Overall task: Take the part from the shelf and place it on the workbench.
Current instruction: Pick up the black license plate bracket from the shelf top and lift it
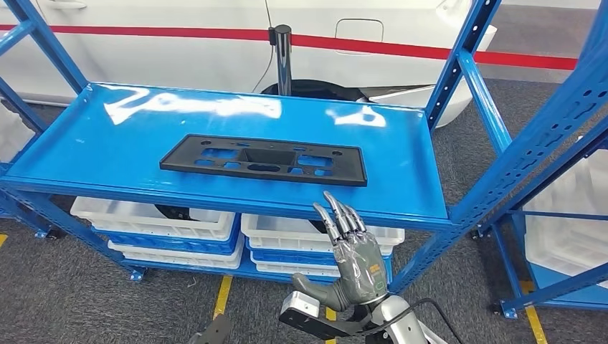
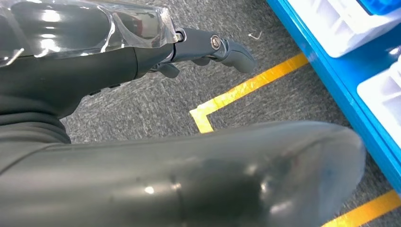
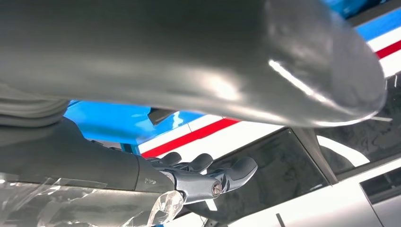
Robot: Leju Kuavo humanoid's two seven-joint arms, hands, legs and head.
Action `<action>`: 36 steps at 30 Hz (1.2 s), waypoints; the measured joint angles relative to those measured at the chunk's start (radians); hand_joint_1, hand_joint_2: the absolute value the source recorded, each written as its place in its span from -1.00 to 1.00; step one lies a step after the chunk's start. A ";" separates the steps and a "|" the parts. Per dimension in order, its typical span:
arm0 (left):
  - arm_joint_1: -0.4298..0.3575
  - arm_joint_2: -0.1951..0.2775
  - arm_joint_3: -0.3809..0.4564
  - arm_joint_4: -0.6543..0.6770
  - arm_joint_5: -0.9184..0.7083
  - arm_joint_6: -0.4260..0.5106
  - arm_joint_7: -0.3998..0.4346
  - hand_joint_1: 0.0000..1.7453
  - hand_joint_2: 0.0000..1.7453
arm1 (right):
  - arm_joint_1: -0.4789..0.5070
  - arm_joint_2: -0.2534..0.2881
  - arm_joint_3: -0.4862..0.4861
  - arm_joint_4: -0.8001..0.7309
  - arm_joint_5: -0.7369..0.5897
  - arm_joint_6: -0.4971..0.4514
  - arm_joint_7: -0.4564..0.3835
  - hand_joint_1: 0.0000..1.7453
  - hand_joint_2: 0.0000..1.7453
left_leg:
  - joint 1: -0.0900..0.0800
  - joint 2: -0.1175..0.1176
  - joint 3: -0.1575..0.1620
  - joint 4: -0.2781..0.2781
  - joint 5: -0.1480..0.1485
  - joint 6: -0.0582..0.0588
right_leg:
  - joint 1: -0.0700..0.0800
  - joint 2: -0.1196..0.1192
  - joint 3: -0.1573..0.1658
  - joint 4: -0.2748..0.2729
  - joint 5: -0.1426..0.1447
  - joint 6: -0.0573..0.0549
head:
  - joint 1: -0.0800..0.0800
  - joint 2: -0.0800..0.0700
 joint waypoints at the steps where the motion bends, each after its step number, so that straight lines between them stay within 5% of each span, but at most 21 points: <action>1: 0.000 0.000 0.000 0.000 0.000 0.000 0.000 -1.00 -1.00 | 0.000 0.000 0.000 0.000 -0.001 0.000 0.000 -1.00 -1.00 | -0.001 -0.002 0.012 0.000 -0.008 -0.001 | 0.001 0.000 0.019 -0.066 0.051 -0.005 | 0.000 0.000; 3: -0.001 0.000 0.000 0.000 0.000 0.000 0.000 -1.00 -1.00 | -0.001 0.000 0.001 0.001 -0.002 0.000 0.000 -1.00 -1.00 | -0.003 -0.002 0.027 -0.001 -0.024 -0.007 | 0.008 0.000 0.073 -0.210 0.130 -0.019 | 0.000 0.000; 4: -0.002 0.000 -0.001 0.000 0.001 0.000 0.000 -1.00 -1.00 | -0.002 0.000 0.001 0.001 -0.002 0.000 0.000 -1.00 -1.00 | -0.004 -0.002 0.030 -0.003 -0.029 -0.012 | 0.011 0.000 0.090 -0.253 0.145 -0.025 | 0.000 0.000; 6: -0.004 0.000 -0.005 -0.001 0.004 0.000 0.001 -1.00 -1.00 | -0.004 0.002 0.002 0.002 -0.004 0.000 -0.001 -1.00 -1.00 | -0.005 0.000 0.032 -0.007 -0.035 -0.022 | 0.018 0.001 0.098 -0.275 0.138 -0.033 | 0.000 0.000; 9: -0.003 0.000 -0.016 -0.002 0.010 0.003 0.002 -1.00 -1.00 | -0.004 0.003 0.002 0.003 -0.005 -0.001 -0.002 -1.00 -1.00 | -0.004 0.001 0.030 0.014 -0.054 -0.039 | 0.008 0.000 0.114 -0.291 0.133 -0.044 | 0.000 0.000; 12: -0.001 0.002 -0.020 -0.003 0.013 0.005 0.002 -1.00 -1.00 | -0.004 0.003 0.003 0.003 -0.005 -0.002 -0.002 -1.00 -1.00 | 0.002 0.003 -0.073 0.202 -0.122 -0.055 | 0.002 -0.001 0.127 -0.296 0.123 -0.055 | -0.004 0.000; 14: 0.001 0.003 -0.023 -0.003 0.016 0.005 0.002 -1.00 -1.00 | -0.002 0.004 0.005 0.003 -0.004 -0.002 -0.002 -1.00 -1.00 | 0.007 0.003 -0.146 0.297 -0.131 -0.062 | 0.001 0.001 0.137 -0.295 0.113 -0.054 | -0.005 0.000; 16: 0.002 0.003 -0.025 -0.003 0.022 0.006 0.002 -1.00 -1.00 | 0.000 0.005 0.006 0.004 -0.004 -0.001 -0.002 -1.00 -1.00 | 0.010 0.004 -0.143 0.236 -0.065 -0.065 | -0.001 0.003 0.155 -0.295 0.100 -0.048 | -0.005 0.000; 19: 0.002 0.004 -0.028 -0.003 0.031 0.006 0.002 -1.00 -1.00 | -0.001 0.005 0.006 0.004 -0.003 -0.001 -0.002 -1.00 -1.00 | 0.011 0.006 -0.071 0.040 0.040 -0.061 | 0.001 0.005 0.178 -0.294 0.077 -0.031 | -0.005 0.000; 23: 0.003 0.004 -0.035 -0.003 0.038 0.006 0.005 -1.00 -1.00 | -0.003 0.006 0.007 0.004 -0.003 -0.003 -0.003 -1.00 -1.00 | 0.006 0.005 -0.055 0.010 0.037 -0.033 | 0.002 0.005 0.187 -0.294 0.061 -0.010 | -0.003 0.000; 25: 0.002 0.005 -0.040 -0.003 0.041 0.006 0.006 -1.00 -1.00 | -0.003 0.006 0.008 0.004 -0.003 -0.004 -0.003 -1.00 -1.00 | 0.009 0.005 -0.042 0.007 0.030 -0.018 | -0.001 0.003 0.164 -0.233 0.030 -0.002 | -0.002 0.000; 28: 0.001 0.005 -0.046 -0.003 0.042 0.006 0.007 -1.00 -1.00 | -0.001 0.006 0.009 0.004 -0.003 -0.004 -0.003 -1.00 -1.00 | 0.007 0.004 -0.025 0.007 0.015 -0.005 | -0.001 0.001 0.039 -0.016 -0.042 0.004 | -0.001 0.000; 29: 0.003 0.006 -0.047 -0.003 0.042 0.006 0.008 -1.00 -1.00 | 0.001 0.006 0.010 0.004 -0.003 -0.003 -0.003 -1.00 -1.00 | 0.006 0.003 -0.019 0.007 0.009 -0.004 | -0.001 0.001 0.005 0.026 -0.042 0.004 | 0.000 0.000; 31: 0.004 0.006 -0.048 -0.003 0.042 0.006 0.009 -1.00 -1.00 | 0.003 0.005 0.012 0.005 -0.003 -0.004 -0.003 -1.00 -1.00 | 0.005 -0.001 -0.001 0.007 -0.004 -0.006 | -0.001 0.001 -0.001 -0.018 0.020 -0.001 | 0.000 0.000; 34: 0.004 0.006 -0.049 -0.003 0.043 0.006 0.010 -1.00 -1.00 | 0.003 0.005 0.013 0.005 -0.003 -0.004 -0.004 -1.00 -1.00 | 0.001 -0.003 0.023 0.005 -0.027 -0.016 | 0.006 0.001 0.074 -0.224 0.138 -0.019 | -0.001 0.000; 36: 0.002 0.006 -0.050 -0.003 0.044 0.006 0.010 -1.00 -1.00 | 0.002 0.005 0.013 0.005 -0.004 -0.005 -0.005 -1.00 0.00 | -0.001 -0.001 0.027 0.002 -0.035 -0.026 | 0.013 0.001 0.091 -0.266 0.141 -0.027 | 0.000 0.000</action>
